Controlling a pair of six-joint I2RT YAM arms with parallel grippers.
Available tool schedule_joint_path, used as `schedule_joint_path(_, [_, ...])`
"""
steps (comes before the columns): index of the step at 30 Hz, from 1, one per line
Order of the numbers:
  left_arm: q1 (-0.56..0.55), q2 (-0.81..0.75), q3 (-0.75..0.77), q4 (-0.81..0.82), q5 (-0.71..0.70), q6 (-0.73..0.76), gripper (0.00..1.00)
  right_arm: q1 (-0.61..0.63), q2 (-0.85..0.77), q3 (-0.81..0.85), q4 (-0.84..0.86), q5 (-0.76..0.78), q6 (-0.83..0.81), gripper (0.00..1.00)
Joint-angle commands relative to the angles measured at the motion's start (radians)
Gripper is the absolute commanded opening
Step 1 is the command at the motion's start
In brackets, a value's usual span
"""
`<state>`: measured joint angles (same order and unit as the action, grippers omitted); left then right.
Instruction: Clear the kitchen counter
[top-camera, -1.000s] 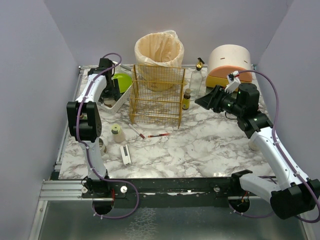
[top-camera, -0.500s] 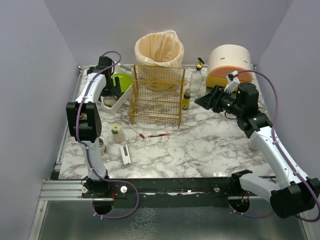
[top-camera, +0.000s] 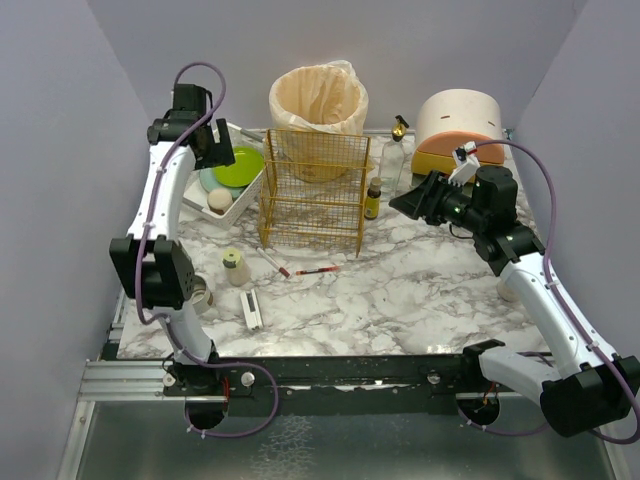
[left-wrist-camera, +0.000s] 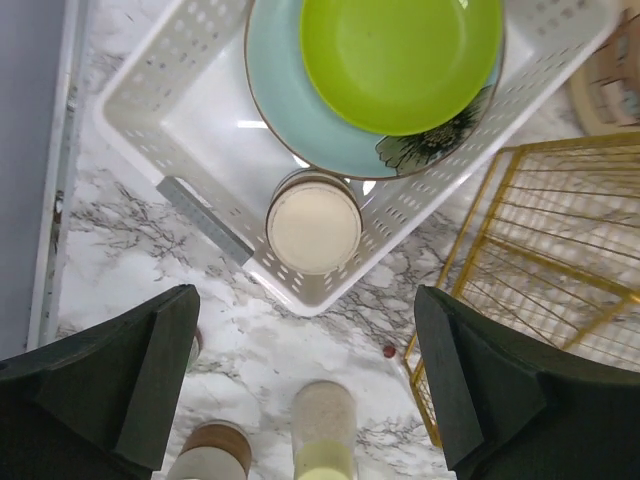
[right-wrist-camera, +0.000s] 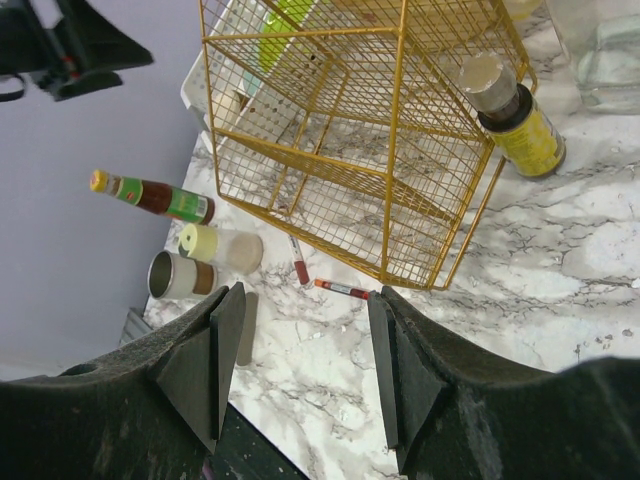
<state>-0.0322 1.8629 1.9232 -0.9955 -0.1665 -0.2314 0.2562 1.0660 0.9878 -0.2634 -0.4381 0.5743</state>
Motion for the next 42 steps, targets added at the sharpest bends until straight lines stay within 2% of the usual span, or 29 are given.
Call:
schedule_joint_path(1, [-0.007,-0.203,-0.068,-0.008,-0.015,-0.052,0.96,0.005,0.003,-0.005,0.007,-0.023,-0.019,0.6])
schedule_joint_path(7, [-0.009,-0.493,-0.386,-0.014,0.031,-0.189,0.96,0.005,0.009,-0.012,0.019,-0.037,-0.021,0.6])
schedule_joint_path(11, [-0.011,-0.652,-0.57,-0.074,0.027,-0.274,0.95,0.005,0.011,-0.029,0.037,-0.053,-0.008,0.6])
schedule_joint_path(17, [-0.01,-0.794,-0.742,-0.143,-0.051,-0.34,0.94,0.005,0.005,-0.048,0.051,-0.07,0.008,0.6])
schedule_joint_path(22, [-0.011,-0.82,-0.84,-0.13,-0.096,-0.371,0.86,0.005,-0.005,-0.053,0.047,-0.067,0.008,0.6])
schedule_joint_path(29, [-0.01,-0.757,-0.965,-0.014,-0.027,-0.383,0.78,0.005,-0.014,-0.055,0.033,-0.05,0.005,0.6])
schedule_joint_path(38, [-0.01,-0.689,-0.991,0.058,-0.043,-0.381,0.64,0.005,-0.008,-0.047,0.022,-0.034,-0.011,0.6])
schedule_joint_path(42, [-0.011,-0.666,-0.994,0.081,-0.041,-0.382,0.52,0.005,-0.003,-0.048,0.028,-0.035,-0.008,0.6])
